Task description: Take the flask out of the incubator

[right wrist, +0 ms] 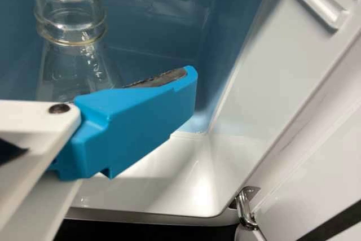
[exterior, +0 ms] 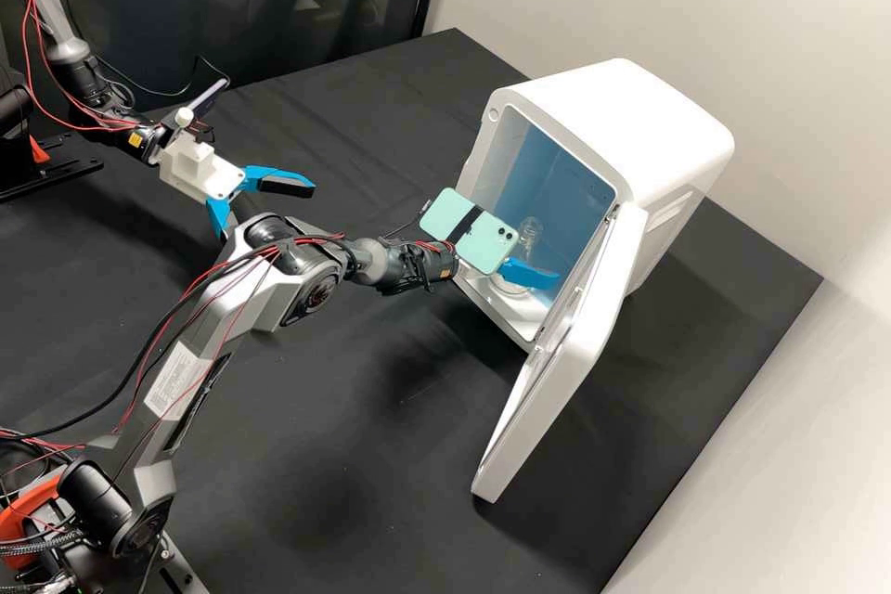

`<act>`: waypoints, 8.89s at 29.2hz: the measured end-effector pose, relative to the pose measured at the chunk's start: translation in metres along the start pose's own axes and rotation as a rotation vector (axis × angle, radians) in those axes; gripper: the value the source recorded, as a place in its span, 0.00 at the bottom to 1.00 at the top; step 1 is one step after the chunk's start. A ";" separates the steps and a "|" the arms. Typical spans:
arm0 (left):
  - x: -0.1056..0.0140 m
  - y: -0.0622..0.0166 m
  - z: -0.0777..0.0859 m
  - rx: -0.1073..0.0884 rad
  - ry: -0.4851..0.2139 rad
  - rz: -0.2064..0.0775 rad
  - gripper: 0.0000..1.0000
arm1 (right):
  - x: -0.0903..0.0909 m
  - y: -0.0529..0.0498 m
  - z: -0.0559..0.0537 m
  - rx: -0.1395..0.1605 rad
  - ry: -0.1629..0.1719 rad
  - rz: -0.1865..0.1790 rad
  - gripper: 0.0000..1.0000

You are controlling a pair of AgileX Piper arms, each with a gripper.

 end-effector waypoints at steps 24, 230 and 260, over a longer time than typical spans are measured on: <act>0.002 0.0017 0.000 0.001 -0.001 0.004 1.00 | 0.004 -0.009 0.006 0.013 -0.021 -0.027 0.00; -0.001 0.0024 0.002 0.002 -0.008 0.008 1.00 | -0.143 -0.075 0.079 -0.043 0.204 -0.097 0.00; -0.001 0.0024 0.002 0.002 -0.008 0.008 1.00 | -0.143 -0.076 0.079 -0.052 0.196 -0.108 1.00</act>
